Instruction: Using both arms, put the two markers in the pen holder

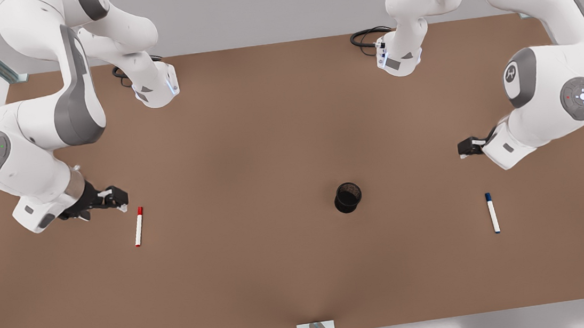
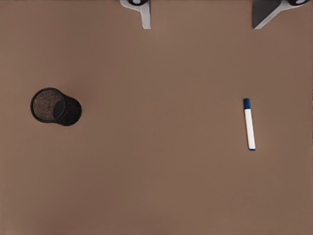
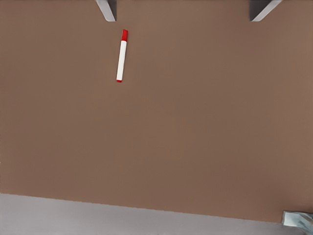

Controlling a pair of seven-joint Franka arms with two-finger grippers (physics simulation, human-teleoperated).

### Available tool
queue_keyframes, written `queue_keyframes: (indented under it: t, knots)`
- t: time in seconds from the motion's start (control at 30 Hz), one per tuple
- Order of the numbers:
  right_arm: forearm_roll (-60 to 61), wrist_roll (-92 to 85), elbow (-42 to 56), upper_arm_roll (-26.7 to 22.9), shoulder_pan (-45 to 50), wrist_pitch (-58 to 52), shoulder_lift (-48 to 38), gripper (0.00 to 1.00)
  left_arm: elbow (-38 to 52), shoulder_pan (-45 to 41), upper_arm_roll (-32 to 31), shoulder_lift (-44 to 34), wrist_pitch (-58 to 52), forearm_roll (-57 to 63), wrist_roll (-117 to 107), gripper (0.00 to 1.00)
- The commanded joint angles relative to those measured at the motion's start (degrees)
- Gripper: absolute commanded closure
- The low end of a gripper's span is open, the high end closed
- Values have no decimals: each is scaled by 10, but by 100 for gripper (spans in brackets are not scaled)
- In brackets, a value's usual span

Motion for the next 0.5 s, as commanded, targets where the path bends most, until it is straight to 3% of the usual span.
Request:
queue_keyframes:
  t: [0.0,0.07,0.17,0.27,0.37,0.47]
  knots:
    - [2,-4,0,0,0,41,2,0,0,0,-1,6,66,3,5,0]
    - [2,-2,-1,0,-2,41,10,0,0,28,2,39,94,4,7,0]
    - [3,-6,0,-2,-9,98,68,0,-2,94,8,155,287,-12,8,0]
    - [-2,-10,-1,-3,-32,183,161,0,-3,135,9,235,402,-32,110,0]
    - [-10,-14,-4,-4,-48,241,227,0,-3,139,9,271,447,-32,139,0]
    - [-10,-15,-100,0,-75,313,220,0,1,140,9,304,476,-31,139,1]
